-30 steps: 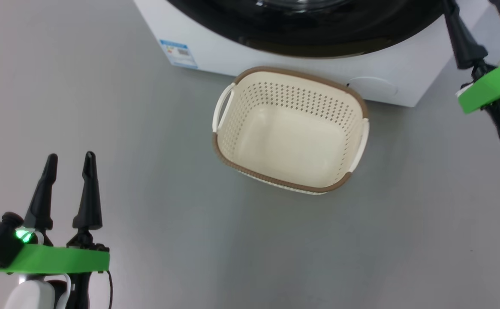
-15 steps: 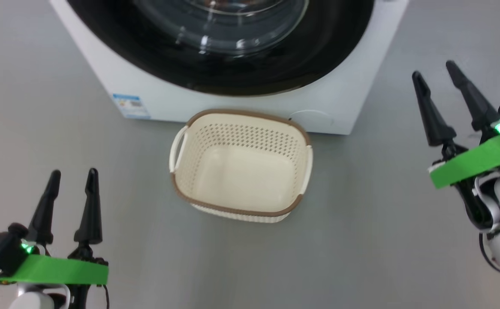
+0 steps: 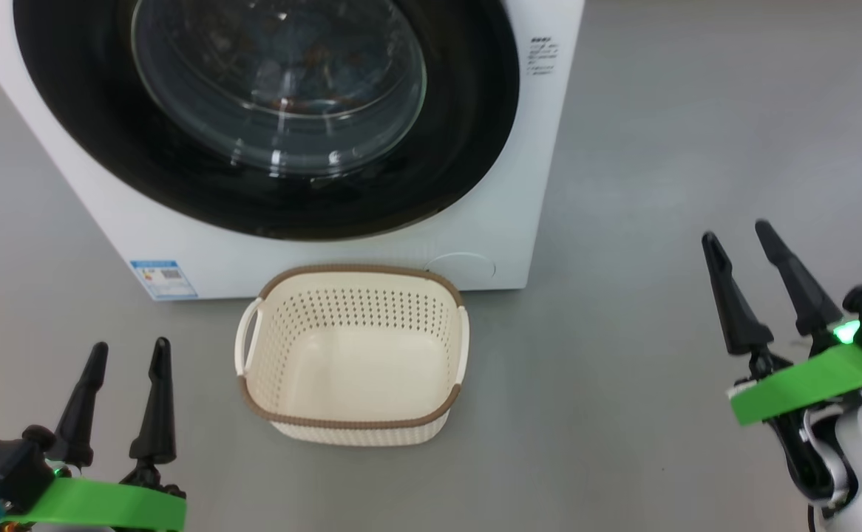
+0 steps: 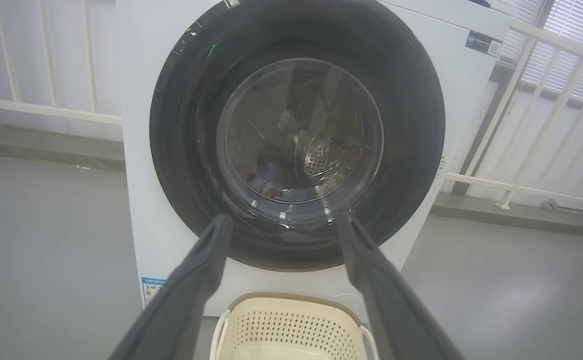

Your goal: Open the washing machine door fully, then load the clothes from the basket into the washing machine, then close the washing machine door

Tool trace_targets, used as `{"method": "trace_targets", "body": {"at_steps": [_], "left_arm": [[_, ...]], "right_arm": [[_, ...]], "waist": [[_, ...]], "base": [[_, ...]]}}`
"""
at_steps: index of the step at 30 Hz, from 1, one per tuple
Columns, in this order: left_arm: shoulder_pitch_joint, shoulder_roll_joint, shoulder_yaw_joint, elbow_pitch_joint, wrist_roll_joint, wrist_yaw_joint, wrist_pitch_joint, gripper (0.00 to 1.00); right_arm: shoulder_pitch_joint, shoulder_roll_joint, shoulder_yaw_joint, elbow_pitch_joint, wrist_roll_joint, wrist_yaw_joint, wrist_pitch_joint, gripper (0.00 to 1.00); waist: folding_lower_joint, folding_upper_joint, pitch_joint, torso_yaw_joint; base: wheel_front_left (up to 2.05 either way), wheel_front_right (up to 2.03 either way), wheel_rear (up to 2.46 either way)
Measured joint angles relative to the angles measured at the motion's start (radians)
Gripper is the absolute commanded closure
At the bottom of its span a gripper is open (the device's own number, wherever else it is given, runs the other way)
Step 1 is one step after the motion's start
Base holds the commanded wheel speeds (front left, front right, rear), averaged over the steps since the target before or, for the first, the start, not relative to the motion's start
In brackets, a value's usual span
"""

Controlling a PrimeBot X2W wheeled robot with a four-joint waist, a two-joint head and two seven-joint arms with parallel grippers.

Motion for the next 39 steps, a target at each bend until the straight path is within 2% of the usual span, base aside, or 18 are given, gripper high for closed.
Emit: {"method": "trace_targets", "body": {"at_steps": [10, 39], "left_arm": [[0.044, 0.003, -0.007, 0.003, -0.013, 0.000, 0.000, 0.00], [0.045, 0.012, -0.026, 0.004, -0.048, 0.000, 0.005, 0.00]], "right_arm": [[0.132, 0.017, -0.040, -0.017, -0.008, 0.000, 0.000, 0.00], [0.156, 0.048, -0.070, -0.017, -0.035, 0.000, 0.000, 0.00]], "waist": [[0.0000, 0.0000, -0.075, -0.042], [0.0002, 0.0000, -0.079, -0.034]], "base": [[0.00, 0.00, 0.00], [0.00, 0.00, 0.00]]}}
